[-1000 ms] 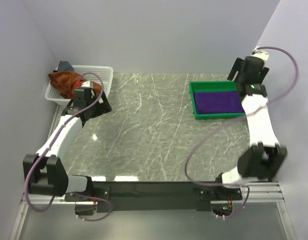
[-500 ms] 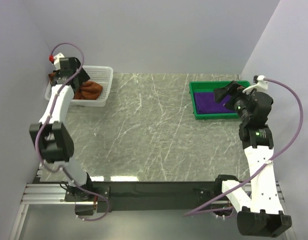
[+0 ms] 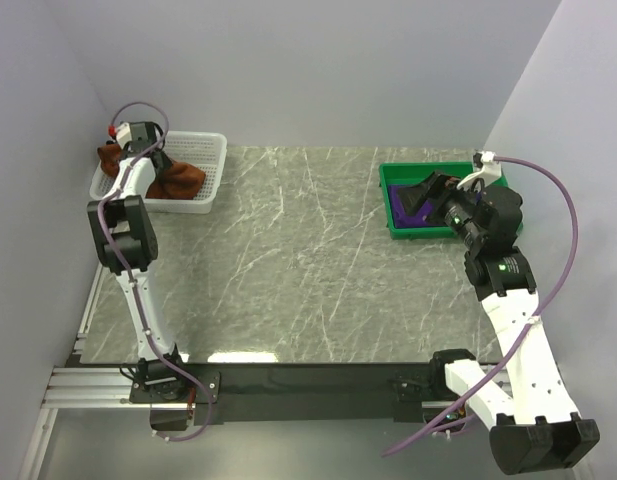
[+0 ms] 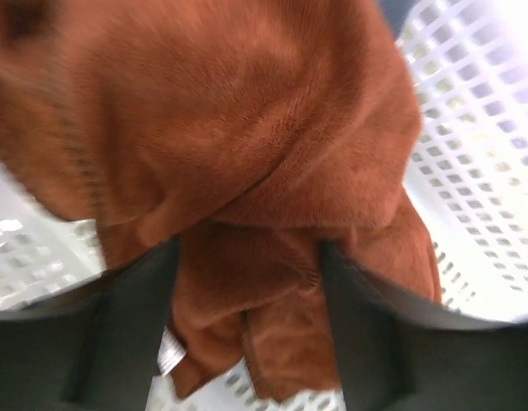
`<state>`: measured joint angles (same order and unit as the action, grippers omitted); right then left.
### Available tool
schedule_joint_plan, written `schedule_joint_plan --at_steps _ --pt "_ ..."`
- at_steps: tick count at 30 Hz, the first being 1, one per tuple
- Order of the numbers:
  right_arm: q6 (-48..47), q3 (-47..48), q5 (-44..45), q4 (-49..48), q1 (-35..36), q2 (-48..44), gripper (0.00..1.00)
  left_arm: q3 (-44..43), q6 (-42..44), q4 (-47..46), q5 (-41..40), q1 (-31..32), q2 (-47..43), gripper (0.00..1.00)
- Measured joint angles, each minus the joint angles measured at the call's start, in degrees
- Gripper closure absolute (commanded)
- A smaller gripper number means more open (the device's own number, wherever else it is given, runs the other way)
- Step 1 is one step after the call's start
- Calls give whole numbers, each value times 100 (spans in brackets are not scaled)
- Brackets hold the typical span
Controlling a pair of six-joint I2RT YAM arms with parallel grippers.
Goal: Fold and stack the towels
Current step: Grab crumpled towel, then move the towel to the center of the board
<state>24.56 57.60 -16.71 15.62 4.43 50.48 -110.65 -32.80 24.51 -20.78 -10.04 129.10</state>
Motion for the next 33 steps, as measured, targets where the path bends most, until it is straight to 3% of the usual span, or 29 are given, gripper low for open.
schedule_joint_plan --at_steps 2,3,5,13,23,26,30,33 --pt "-46 -2 31 0 33 13 4 -22 -52 -76 28 0 190 59" --pt "-63 -2 61 0 44 22 4 -22 -103 -92 37 0 223 90" --pt "-114 -2 105 0 57 50 4 13 -118 -155 39 2 264 98" --pt "-214 -2 238 13 98 57 5 166 -72 -136 -17 28 -275 99" --pt "-212 -11 212 28 107 -184 5 -398 214 173 -52 125 -2087 92" --pt "-208 -66 192 31 107 -291 5 -522 269 116 146 151 -2503 85" --pt "-190 -111 127 33 107 -372 6 -494 260 101 608 188 -2715 99" --pt "-190 -175 96 37 120 -431 6 -214 282 170 846 323 -2710 99"
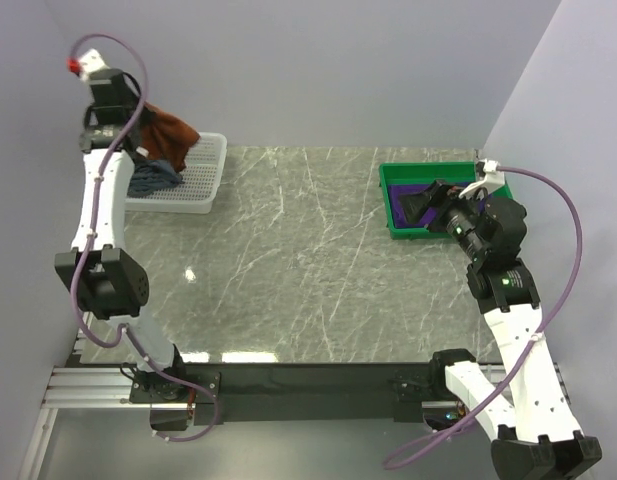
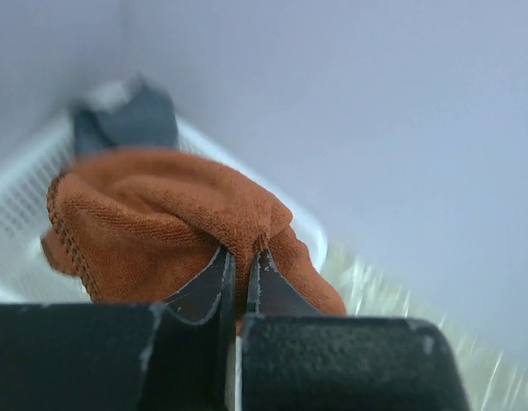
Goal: Fold and stack the towels
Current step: Move the towel to the center of the board
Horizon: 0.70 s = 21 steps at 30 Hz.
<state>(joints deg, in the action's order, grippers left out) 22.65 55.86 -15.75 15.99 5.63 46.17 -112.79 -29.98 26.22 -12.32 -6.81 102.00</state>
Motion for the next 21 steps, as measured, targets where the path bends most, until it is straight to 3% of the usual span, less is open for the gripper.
schedule_joint_plan --at_steps 3,8,13,16,17,20,21 --pt "0 -31 2 37 37 -81 6 284 98 243 129 402 0 99" --pt "4 -33 -4 68 96 -258 6 308 136 535 529 1617 -81 97" --pt "33 -33 -96 249 175 -437 7 955 -96 472 986 2675 -776 91" --pt "44 -33 -201 422 201 -496 7 2087 -339 269 1185 3128 -1694 62" --pt "42 -33 -232 509 225 -507 7 2417 -409 243 1211 3268 -1950 41" --pt "15 -63 -258 717 404 -509 7 3770 -710 52 1276 3906 -2830 13" --pt "-2 -94 -219 791 560 -507 7 4192 -804 35 1305 4122 -3056 11"
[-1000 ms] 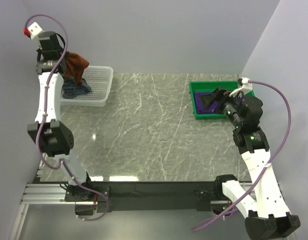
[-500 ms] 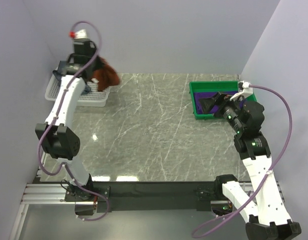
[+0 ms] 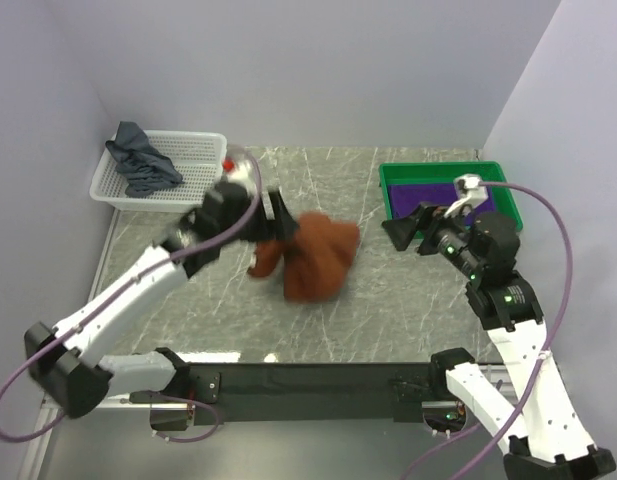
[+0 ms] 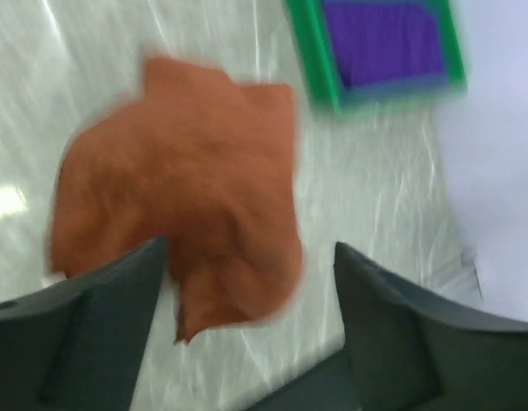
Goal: Fold and stack the towels
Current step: Move the towel to the center of the board
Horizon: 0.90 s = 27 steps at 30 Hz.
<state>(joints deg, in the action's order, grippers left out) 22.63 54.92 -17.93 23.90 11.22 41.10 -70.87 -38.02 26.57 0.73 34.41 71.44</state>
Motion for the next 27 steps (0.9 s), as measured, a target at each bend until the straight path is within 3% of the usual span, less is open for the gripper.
schedule_joint_plan --at_steps 5,11,18,27 --pt "-46 -219 334 348 1008 275 18 2124 -540 219 -13 660 -1263 14" --pt "35 -527 1038 564 1838 1311 22 3176 -866 435 -317 643 -2295 16" --pt "203 -1073 1871 772 2538 2374 23 3488 -960 13 -584 640 -1244 26" --pt "249 -1357 2358 485 2680 2771 26 3488 -966 -374 -1058 634 -111 41"
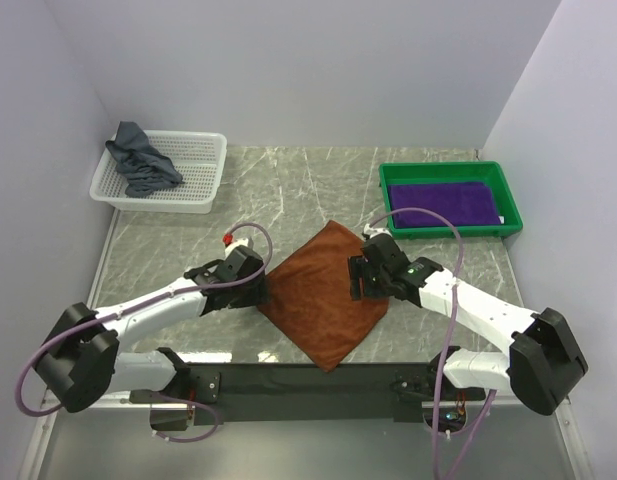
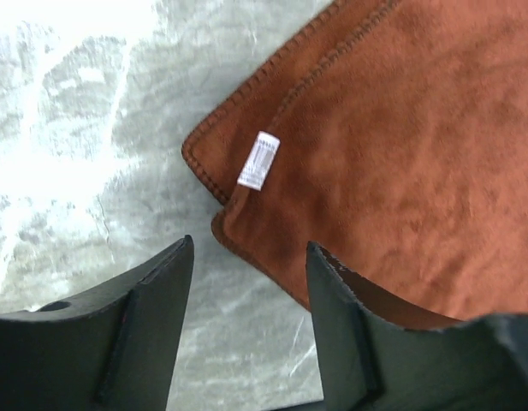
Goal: Fold and stack the towels
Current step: Move the towel to the center of the board, then flatten out the crumpled towel
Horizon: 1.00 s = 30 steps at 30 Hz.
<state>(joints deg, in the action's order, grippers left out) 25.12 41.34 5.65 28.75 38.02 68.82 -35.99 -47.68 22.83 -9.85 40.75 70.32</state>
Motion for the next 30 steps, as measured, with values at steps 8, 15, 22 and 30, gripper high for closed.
schedule_joint_plan --at_steps 8,15,22,30 --pt "0 -162 -44 -378 87 52 26 -197 52 -138 -313 -2 483 47" --pt "2 -166 -68 -520 431 61 26 -551 164 -199 -446 -9 1038 94" --pt "87 -166 -166 -715 636 553 26 -723 214 26 -455 -7 813 99" --pt "-116 813 -168 -800 619 2271 27 -793 184 511 -557 -20 -164 99"
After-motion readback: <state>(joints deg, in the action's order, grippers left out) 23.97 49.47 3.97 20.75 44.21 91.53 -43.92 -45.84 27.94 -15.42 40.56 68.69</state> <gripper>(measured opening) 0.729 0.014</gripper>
